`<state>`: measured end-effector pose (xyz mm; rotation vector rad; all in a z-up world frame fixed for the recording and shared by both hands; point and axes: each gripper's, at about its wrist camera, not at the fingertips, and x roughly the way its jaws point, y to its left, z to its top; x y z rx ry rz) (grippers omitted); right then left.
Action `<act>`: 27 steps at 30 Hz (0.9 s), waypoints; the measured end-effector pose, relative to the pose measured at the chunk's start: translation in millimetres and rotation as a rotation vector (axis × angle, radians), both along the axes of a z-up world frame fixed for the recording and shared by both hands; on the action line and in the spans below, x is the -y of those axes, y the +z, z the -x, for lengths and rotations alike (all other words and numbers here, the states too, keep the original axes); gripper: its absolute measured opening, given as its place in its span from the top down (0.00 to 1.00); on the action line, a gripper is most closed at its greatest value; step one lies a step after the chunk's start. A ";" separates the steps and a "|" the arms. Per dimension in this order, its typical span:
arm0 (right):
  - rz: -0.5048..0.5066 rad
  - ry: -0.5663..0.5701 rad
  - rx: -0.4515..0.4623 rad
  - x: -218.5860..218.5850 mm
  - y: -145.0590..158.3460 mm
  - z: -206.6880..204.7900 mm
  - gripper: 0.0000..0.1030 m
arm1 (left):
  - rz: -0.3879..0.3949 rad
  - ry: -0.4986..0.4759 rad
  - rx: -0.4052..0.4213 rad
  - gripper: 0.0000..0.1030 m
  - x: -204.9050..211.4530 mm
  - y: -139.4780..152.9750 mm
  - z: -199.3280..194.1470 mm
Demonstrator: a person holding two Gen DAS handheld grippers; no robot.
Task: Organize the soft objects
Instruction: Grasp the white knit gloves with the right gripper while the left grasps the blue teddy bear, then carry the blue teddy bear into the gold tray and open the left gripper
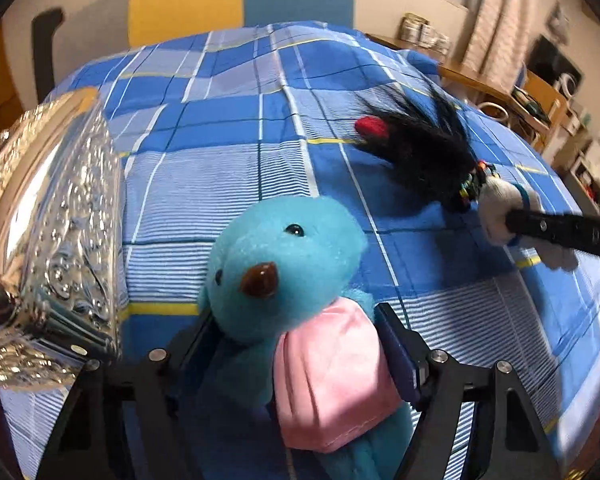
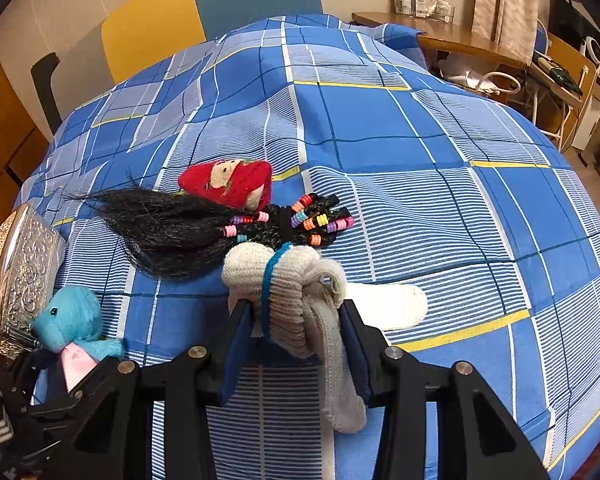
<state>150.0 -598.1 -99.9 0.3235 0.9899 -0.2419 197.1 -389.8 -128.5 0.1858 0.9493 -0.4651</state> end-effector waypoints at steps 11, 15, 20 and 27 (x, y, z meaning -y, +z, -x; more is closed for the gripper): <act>0.002 0.000 -0.008 -0.3 -1.1 -0.9 0.57 | 0.022 -0.057 0.023 0.21 4.8 -2.1 -3.2; -0.001 0.002 -0.013 -0.4 -2.4 -2.4 0.57 | -0.030 -0.055 0.025 0.18 13.0 -5.4 -4.3; 0.000 0.001 -0.023 -0.3 -3.9 -4.2 0.57 | -0.041 -0.061 0.039 0.39 7.4 -3.1 -1.6; 0.011 0.003 -0.026 -1.7 -4.1 -4.2 0.57 | -0.023 -0.063 0.060 0.44 -6.0 10.6 6.0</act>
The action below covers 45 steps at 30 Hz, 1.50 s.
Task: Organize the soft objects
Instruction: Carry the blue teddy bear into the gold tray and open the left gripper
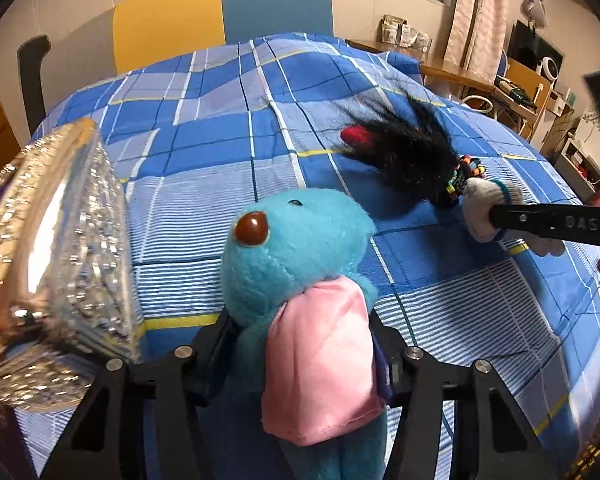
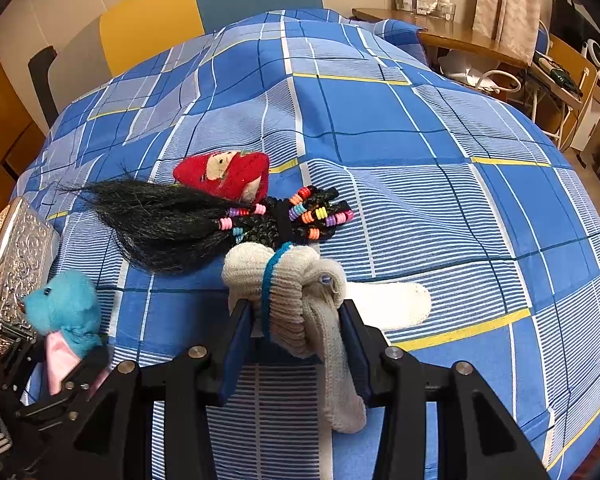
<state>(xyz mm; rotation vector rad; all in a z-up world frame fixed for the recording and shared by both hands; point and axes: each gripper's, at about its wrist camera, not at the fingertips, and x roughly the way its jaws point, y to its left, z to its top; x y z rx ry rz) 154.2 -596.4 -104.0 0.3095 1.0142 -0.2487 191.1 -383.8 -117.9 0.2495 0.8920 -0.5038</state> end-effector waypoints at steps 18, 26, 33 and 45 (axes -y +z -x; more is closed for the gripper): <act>0.044 0.018 -0.029 -4.9 -3.5 -3.8 0.57 | 0.084 -0.051 0.077 0.44 -53.9 56.2 54.7; 0.051 -0.012 -0.010 0.1 0.6 0.8 0.57 | 0.122 -0.035 0.103 0.44 -98.0 79.0 71.4; 0.063 -0.014 -0.007 -1.2 1.9 1.7 0.57 | 0.168 0.033 0.116 0.44 -156.4 102.8 72.7; 0.059 -0.047 0.079 0.4 19.6 9.1 0.57 | 0.209 0.257 0.101 0.44 -285.5 106.5 53.9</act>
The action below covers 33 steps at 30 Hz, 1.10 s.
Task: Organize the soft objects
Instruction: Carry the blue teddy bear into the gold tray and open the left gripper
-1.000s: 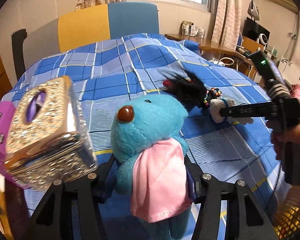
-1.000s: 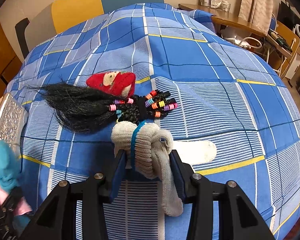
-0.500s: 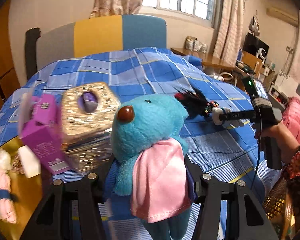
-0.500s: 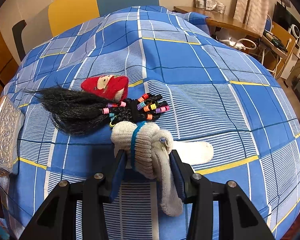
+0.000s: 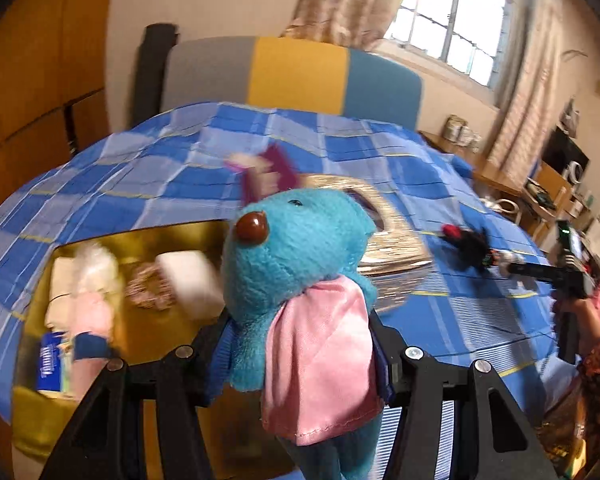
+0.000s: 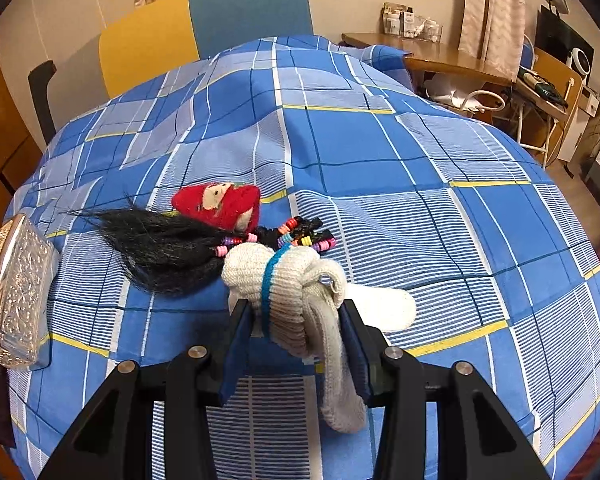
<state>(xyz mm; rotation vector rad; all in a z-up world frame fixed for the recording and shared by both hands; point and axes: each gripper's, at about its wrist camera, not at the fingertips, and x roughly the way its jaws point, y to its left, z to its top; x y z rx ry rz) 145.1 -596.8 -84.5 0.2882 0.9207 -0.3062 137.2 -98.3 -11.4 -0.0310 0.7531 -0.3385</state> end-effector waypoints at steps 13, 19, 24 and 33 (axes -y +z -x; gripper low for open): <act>0.022 -0.019 0.004 -1.0 1.7 1.0 0.57 | -0.007 0.245 -0.234 0.42 -91.9 -73.3 -55.3; 0.030 -0.035 -0.002 -1.1 1.3 2.0 0.57 | -0.002 0.250 -0.288 0.26 -104.6 -89.3 -73.0; 0.042 -0.041 -0.001 0.5 2.0 2.3 0.57 | 0.027 0.232 -0.188 0.14 -105.2 -71.4 -55.7; 0.068 -0.054 0.096 -7.9 21.2 12.2 0.57 | -0.052 0.205 -0.089 0.14 -107.0 -58.0 -24.2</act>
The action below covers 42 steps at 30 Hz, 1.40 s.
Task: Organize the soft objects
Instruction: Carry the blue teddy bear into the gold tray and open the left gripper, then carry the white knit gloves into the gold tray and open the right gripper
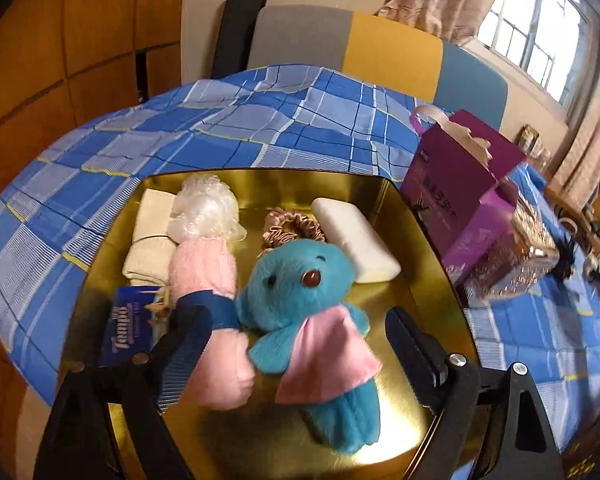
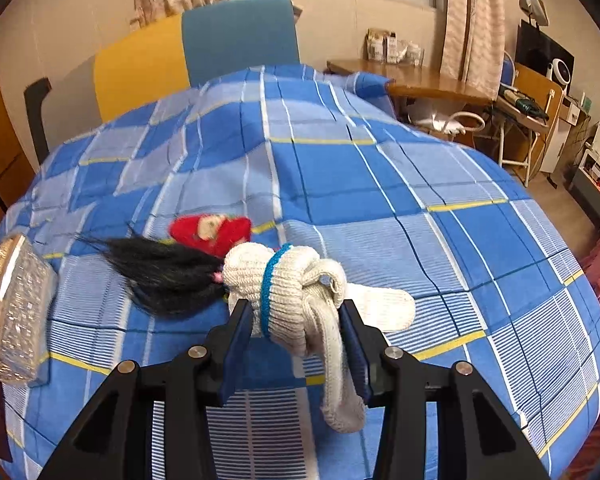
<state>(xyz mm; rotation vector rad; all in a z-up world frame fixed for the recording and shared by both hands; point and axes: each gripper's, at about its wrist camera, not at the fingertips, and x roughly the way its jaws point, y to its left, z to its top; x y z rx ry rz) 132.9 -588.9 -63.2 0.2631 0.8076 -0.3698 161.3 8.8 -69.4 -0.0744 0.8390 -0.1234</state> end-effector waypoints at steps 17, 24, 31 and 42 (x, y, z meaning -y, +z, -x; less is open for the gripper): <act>-0.132 0.214 0.074 -121.3 30.3 25.7 0.57 | 0.023 -0.065 0.026 0.14 -0.7 -1.8 26.3; -0.168 0.397 0.032 -208.3 36.3 28.2 0.57 | 0.027 -0.067 0.053 0.13 -10.2 2.7 34.7; -0.174 0.643 0.006 -319.6 37.5 25.5 0.57 | 0.033 -0.066 0.059 0.11 -23.6 -0.1 43.0; 0.098 0.845 -0.055 -450.8 30.9 -4.2 0.56 | 0.111 0.029 0.056 0.09 -59.1 -2.6 44.3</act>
